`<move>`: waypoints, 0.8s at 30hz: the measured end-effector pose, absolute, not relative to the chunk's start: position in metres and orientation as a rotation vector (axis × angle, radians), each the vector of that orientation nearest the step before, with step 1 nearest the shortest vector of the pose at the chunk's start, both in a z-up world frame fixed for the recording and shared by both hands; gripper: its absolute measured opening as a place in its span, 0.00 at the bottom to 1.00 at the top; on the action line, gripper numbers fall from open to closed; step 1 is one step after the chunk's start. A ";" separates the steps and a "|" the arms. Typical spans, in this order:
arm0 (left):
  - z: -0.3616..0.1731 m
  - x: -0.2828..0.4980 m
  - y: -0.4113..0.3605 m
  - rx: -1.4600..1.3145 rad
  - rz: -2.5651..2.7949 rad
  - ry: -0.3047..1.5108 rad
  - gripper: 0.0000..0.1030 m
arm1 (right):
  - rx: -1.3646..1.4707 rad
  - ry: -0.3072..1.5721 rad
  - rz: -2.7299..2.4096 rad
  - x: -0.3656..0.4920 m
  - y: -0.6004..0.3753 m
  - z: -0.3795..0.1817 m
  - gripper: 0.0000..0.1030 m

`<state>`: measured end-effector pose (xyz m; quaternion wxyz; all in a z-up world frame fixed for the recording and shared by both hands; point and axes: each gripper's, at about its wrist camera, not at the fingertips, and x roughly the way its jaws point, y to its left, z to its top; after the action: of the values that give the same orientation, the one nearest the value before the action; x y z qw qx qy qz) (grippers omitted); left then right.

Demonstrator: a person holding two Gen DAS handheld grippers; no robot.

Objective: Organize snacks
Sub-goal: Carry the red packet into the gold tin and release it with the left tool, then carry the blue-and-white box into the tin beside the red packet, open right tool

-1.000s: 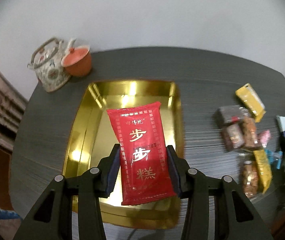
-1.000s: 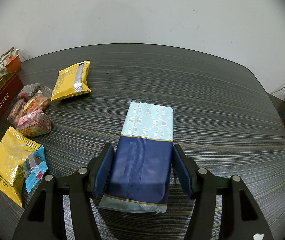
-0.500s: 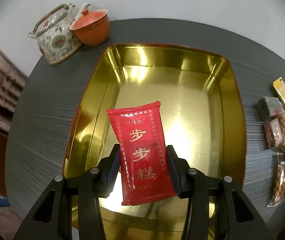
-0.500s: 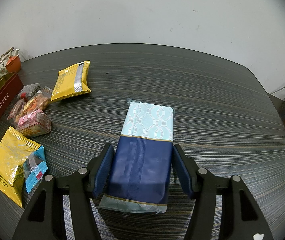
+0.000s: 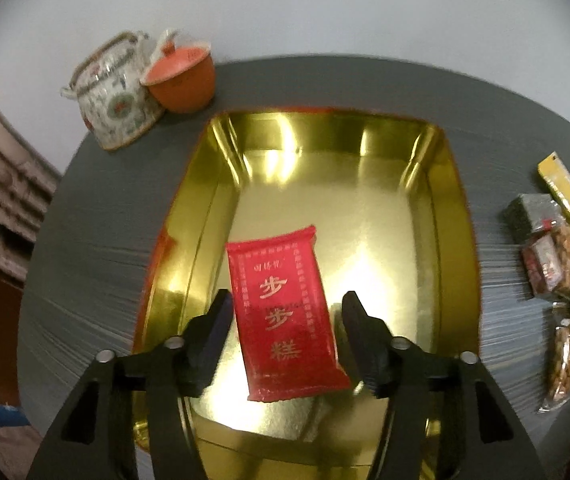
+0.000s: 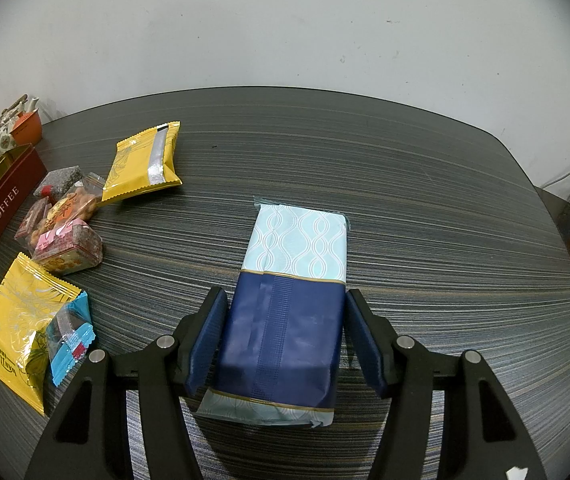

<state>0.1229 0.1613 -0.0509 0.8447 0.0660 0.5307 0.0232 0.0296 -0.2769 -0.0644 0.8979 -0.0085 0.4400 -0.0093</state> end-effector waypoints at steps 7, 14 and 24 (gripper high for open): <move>-0.017 0.094 0.158 0.168 0.077 1.015 0.69 | -0.019 0.912 -0.022 0.029 -0.278 -0.064 0.56; 0.011 0.056 0.168 0.154 0.143 0.912 0.73 | -0.007 0.914 -0.052 0.029 -0.276 -0.064 0.56; 0.020 0.050 0.196 0.066 0.145 0.927 0.75 | 0.024 0.974 -0.124 0.035 -0.269 -0.060 0.46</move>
<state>0.0500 0.1955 0.0197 0.8914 0.0319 0.4466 0.0698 0.0346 -0.2694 -0.0603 0.8817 0.0113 0.4678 -0.0597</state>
